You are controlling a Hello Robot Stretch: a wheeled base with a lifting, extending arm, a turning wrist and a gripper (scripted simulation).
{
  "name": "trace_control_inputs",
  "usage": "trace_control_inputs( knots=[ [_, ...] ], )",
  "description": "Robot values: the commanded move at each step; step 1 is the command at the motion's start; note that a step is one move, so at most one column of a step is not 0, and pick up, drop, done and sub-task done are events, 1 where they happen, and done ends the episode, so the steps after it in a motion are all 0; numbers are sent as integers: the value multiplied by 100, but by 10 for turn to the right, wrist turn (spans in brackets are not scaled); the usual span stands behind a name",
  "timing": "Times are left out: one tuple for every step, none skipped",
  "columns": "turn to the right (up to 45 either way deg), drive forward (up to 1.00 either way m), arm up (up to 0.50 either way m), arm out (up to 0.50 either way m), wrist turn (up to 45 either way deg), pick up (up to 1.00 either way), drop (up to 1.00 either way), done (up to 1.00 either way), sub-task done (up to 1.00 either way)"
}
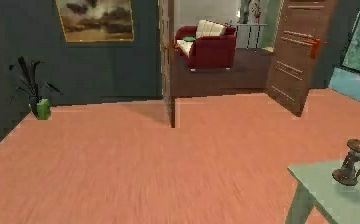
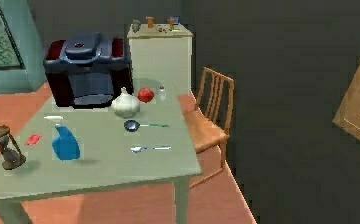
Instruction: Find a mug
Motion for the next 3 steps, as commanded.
trace_control_inputs(
  knots=[
    [0, 100, 0, 0, 0, 0, 0, 0, 0],
    [-150, 0, 0, 0, 0, 0, 0, 0, 0],
    [0, 5, 0, 0, 0, 0, 0, 0, 0]
  ],
)
